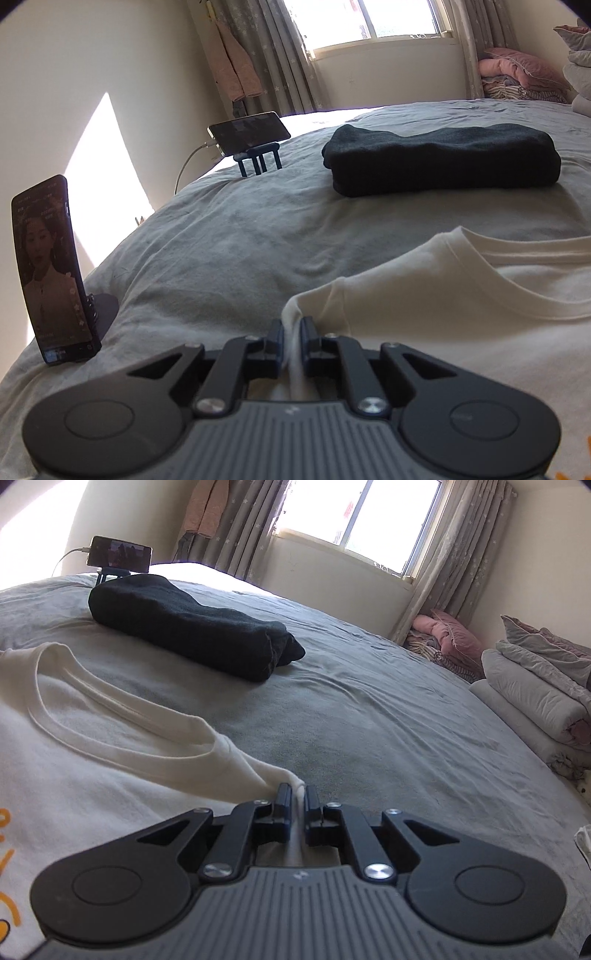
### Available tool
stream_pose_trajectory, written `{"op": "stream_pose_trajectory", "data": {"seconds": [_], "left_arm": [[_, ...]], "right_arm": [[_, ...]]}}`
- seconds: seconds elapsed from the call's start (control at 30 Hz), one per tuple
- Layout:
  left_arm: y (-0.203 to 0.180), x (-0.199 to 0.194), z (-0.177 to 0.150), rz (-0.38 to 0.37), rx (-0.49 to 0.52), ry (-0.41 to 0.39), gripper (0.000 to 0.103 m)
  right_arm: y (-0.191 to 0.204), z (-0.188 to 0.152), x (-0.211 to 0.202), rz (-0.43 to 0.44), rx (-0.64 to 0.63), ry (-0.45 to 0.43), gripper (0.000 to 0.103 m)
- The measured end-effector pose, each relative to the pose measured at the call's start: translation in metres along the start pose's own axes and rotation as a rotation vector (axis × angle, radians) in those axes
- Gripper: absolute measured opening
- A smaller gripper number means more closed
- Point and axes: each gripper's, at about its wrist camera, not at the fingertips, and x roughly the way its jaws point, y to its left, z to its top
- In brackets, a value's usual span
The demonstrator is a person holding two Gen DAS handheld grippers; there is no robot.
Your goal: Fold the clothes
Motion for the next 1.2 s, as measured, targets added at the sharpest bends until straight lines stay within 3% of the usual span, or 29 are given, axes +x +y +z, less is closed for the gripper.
{"op": "stream_pose_trajectory", "data": {"seconds": [0.13,0.23,0.27,0.3,0.33,0.37,0.5,0.67,0.93,1.2], "left_arm": [[0.013,0.001,-0.001,-0.054,-0.076,0.006,0.009],[0.019,-0.001,-0.001,-0.084,-0.116,0.004,0.011],[0.021,-0.002,-0.001,-0.090,-0.123,0.001,0.013],[0.024,-0.005,-0.001,-0.105,-0.131,0.001,0.019],[0.028,-0.009,0.000,-0.124,-0.140,0.001,0.033],[0.032,-0.014,0.001,-0.142,-0.145,0.006,0.038],[0.051,-0.048,-0.005,-0.221,-0.161,0.023,0.039],[0.068,-0.088,-0.021,-0.243,-0.168,0.061,0.039],[0.080,-0.153,-0.054,-0.253,-0.092,0.064,0.039],[0.084,-0.191,-0.090,-0.281,-0.087,0.092,0.039]], "right_arm": [[0.013,-0.001,-0.003,-0.025,-0.031,0.002,0.008],[0.024,-0.002,-0.005,-0.093,-0.098,-0.014,0.026],[0.027,-0.003,-0.008,-0.123,-0.121,-0.025,0.039],[0.030,-0.003,-0.012,-0.148,-0.137,-0.045,0.050],[0.031,-0.004,-0.018,-0.166,-0.142,-0.071,0.054],[0.030,-0.004,-0.029,-0.189,-0.136,-0.105,0.056],[0.024,-0.006,-0.064,-0.169,-0.104,-0.113,0.056],[0.028,-0.012,-0.101,-0.163,-0.136,-0.096,0.056],[0.026,-0.027,-0.154,-0.047,-0.036,-0.041,0.056],[0.031,-0.047,-0.187,0.013,0.009,0.004,0.056]]}}
